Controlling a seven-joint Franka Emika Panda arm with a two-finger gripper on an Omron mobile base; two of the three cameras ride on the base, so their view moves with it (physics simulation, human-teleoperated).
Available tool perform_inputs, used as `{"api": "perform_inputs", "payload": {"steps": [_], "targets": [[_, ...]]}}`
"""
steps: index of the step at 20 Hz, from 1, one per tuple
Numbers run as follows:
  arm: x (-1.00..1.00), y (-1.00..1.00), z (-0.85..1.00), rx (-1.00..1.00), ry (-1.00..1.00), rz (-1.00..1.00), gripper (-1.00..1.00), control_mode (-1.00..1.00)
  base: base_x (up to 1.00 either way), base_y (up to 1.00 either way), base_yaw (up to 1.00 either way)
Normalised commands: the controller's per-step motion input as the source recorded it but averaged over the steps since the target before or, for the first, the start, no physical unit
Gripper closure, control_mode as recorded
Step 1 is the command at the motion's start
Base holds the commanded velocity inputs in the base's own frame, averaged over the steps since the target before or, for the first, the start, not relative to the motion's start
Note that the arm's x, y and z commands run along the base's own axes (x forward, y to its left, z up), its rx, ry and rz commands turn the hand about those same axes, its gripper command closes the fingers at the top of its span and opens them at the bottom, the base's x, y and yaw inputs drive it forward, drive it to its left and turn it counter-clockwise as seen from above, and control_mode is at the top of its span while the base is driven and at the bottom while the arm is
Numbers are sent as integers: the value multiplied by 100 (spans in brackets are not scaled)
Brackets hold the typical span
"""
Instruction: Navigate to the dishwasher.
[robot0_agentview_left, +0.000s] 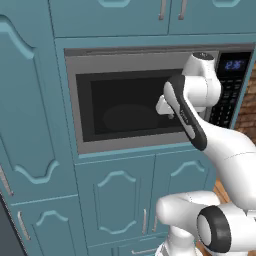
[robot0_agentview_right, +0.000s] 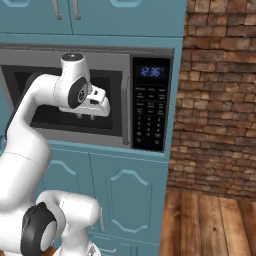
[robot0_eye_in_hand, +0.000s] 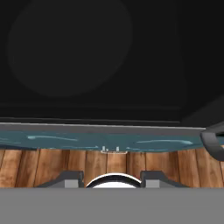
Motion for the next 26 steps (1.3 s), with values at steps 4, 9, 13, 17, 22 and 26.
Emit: {"api": "perform_inputs", "payload": {"steps": [4,9,13,17,22,26], "targets": [[-49,0,0,0,0,1,-100,-100,0,0,0],[-76,0,-2,0,0,1,-100,100,-20,0,0],[0,0,0,0,0,0,-100,100,-99,0,-5],[0,0,0,0,0,0,-100,100,-68,-15,-51],[0,0,0,0,0,0,-100,100,-17,-5,-87],[0,0,0,0,0,0,-100,100,-1,0,-96]]}}
